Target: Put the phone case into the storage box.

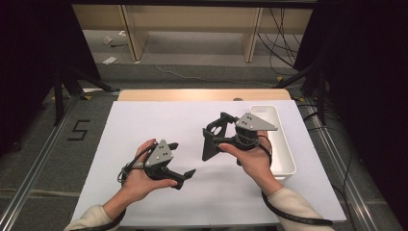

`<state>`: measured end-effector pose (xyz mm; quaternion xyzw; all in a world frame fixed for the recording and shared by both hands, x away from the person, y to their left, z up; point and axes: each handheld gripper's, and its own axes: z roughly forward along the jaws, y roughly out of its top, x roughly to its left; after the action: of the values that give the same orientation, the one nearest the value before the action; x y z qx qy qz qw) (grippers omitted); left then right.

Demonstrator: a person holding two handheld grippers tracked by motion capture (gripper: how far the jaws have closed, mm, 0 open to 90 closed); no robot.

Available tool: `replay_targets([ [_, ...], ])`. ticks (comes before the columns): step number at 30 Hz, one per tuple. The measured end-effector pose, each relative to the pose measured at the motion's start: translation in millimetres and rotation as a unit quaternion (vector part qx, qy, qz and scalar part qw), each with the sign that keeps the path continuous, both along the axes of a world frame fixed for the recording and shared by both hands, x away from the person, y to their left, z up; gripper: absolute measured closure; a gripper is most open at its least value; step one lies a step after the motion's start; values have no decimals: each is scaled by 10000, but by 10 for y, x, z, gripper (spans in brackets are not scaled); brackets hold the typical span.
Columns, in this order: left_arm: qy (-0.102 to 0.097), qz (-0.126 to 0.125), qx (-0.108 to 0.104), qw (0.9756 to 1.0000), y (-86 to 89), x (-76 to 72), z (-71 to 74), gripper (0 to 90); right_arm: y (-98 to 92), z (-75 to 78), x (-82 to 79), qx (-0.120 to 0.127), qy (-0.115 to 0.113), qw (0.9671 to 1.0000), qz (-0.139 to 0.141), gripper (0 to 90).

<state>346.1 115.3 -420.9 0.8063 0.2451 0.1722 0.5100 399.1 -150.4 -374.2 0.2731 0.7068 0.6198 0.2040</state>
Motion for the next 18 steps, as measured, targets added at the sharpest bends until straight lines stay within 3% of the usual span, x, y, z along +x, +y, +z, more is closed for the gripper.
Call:
replay_targets([
  [18, 3, 223, 166, 9996, 318, -82, -100, 0, -53, 36, 15, 27, -51, 10000, -81, 158],
])
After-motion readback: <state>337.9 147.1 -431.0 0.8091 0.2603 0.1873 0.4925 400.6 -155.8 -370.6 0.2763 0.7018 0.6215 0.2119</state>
